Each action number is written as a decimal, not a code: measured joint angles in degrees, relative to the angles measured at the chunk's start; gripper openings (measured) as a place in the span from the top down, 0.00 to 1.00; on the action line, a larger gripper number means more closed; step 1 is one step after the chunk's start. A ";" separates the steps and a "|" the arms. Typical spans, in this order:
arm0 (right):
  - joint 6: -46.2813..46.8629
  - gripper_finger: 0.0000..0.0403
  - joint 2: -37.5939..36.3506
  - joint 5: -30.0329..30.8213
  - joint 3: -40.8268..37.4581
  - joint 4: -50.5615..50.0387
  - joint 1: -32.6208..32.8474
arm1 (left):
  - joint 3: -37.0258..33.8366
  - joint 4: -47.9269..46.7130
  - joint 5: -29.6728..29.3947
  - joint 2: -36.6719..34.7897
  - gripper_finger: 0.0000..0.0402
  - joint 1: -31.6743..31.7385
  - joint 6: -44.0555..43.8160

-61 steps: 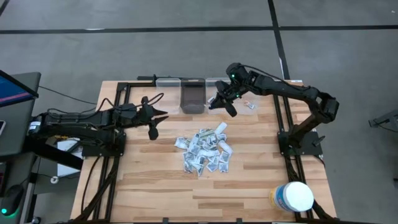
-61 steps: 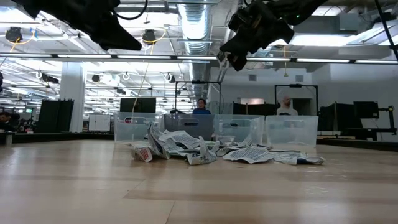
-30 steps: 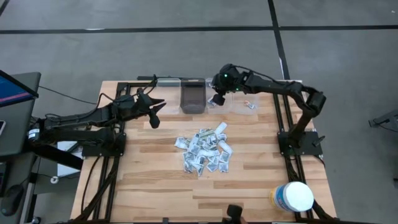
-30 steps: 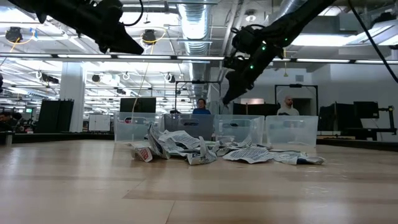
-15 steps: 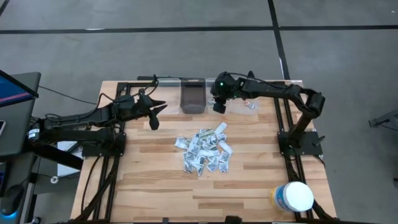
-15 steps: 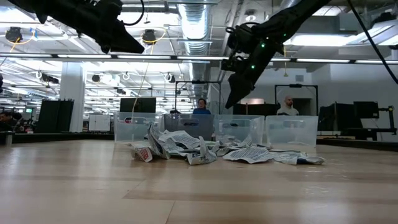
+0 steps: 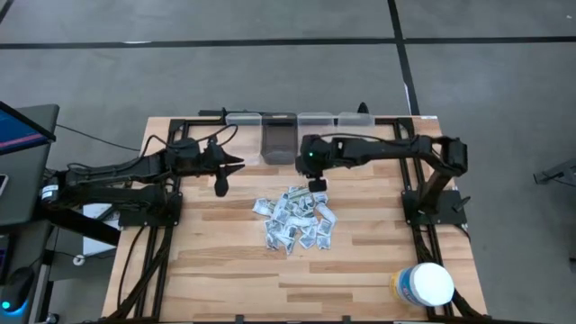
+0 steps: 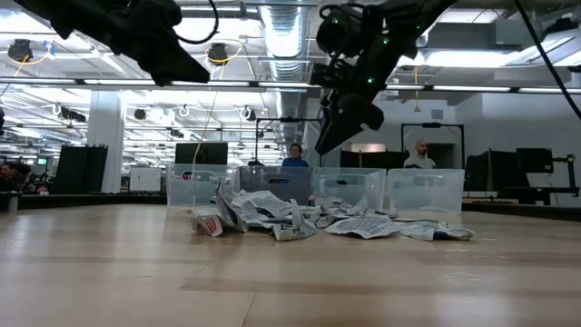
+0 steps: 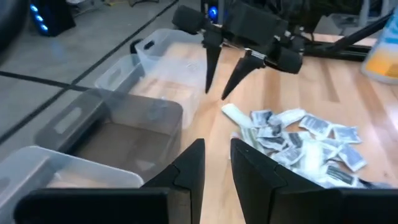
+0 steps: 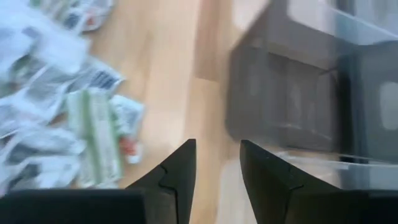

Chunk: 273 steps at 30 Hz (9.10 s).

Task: Pick & Place First Aid Supplies
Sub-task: Put the alcohol pad into the black bin, then put the bandage into the left transparent bin

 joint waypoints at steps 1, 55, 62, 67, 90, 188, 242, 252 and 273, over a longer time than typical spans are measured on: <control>-0.63 0.71 0.00 -0.10 0.02 -1.51 0.51 | 0.00 -0.37 0.22 0.17 0.81 -0.15 -0.31; -10.36 0.86 0.28 -10.91 -11.76 -8.63 6.66 | 0.00 -1.81 0.63 0.20 0.81 -0.18 0.09; -10.38 0.99 0.28 -12.37 -11.76 -8.91 6.66 | 0.00 -2.01 0.63 0.20 0.81 -0.19 0.09; -10.27 1.00 0.28 -12.17 -11.73 -9.07 6.71 | 0.00 -2.06 0.63 0.20 0.81 -0.19 0.09; -20.61 1.00 0.27 -8.18 7.33 -18.46 5.40 | 0.00 -1.82 2.10 0.20 0.81 -0.18 0.08; 9.78 0.70 8.59 -17.04 -7.19 -9.50 7.53 | -0.02 -1.48 6.69 1.31 0.81 -0.20 -2.06; 7.70 1.00 -8.46 4.64 5.92 13.14 -1.40 | 0.00 19.50 1.81 10.72 0.81 -0.11 -2.01; 4.02 1.00 -8.48 7.36 6.54 28.36 -1.61 | 0.00 34.24 4.90 18.69 0.80 0.33 -4.04; 0.35 1.00 -7.16 7.83 6.56 29.03 0.54 | 0.00 54.93 1.68 28.70 0.54 2.78 -17.49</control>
